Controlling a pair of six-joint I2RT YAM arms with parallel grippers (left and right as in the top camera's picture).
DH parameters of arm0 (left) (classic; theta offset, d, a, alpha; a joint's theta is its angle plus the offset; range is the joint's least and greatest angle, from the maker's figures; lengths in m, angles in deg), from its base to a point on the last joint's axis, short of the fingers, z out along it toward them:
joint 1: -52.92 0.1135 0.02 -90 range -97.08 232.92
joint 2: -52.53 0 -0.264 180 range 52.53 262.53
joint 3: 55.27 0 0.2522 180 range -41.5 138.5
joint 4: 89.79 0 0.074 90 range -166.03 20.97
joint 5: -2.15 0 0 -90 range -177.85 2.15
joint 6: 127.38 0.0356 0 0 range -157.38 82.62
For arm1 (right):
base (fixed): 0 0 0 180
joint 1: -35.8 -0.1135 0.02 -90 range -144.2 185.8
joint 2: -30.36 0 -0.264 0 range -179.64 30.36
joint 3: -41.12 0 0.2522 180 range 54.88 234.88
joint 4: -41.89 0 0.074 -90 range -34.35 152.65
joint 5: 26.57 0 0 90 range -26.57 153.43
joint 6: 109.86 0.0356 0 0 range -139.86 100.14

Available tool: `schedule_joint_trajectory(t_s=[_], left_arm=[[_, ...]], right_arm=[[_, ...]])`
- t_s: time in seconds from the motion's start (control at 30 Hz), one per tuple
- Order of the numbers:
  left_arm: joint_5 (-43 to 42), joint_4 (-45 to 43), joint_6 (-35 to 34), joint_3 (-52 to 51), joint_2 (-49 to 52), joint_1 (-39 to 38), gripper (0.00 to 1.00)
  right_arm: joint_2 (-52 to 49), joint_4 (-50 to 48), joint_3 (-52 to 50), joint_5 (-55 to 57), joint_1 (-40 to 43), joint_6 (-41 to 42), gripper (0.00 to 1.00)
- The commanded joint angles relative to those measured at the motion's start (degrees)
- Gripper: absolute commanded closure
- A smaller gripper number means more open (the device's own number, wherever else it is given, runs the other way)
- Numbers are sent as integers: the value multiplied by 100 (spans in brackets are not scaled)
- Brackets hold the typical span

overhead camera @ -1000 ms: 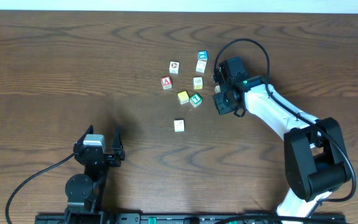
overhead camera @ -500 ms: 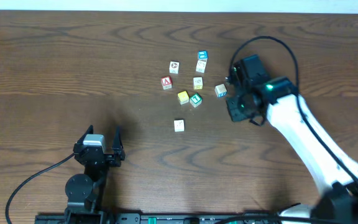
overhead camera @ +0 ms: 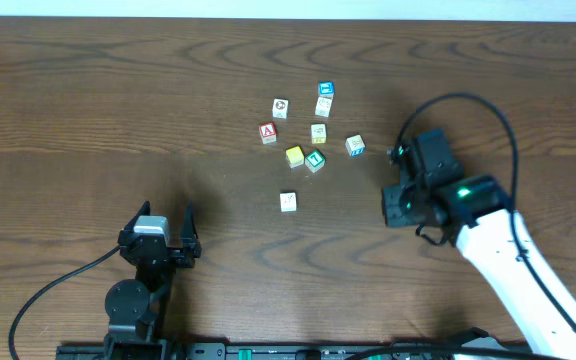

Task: Lift 5 blocks
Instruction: 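Lift the green '4' block and carry it toward the near right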

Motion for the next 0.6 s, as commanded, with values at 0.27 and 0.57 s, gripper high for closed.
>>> schedule_joint_trajectory(t_s=[0.27, 0.57], left_arm=[[-96, 229, -31, -68, -26, 28, 27], [-94, 229, -31, -68, -26, 28, 28]], right_arm=[[-76, -1110, -951, -85, -940, 898, 93], [-715, -1631, -951, 409, -1272, 1349, 93]])
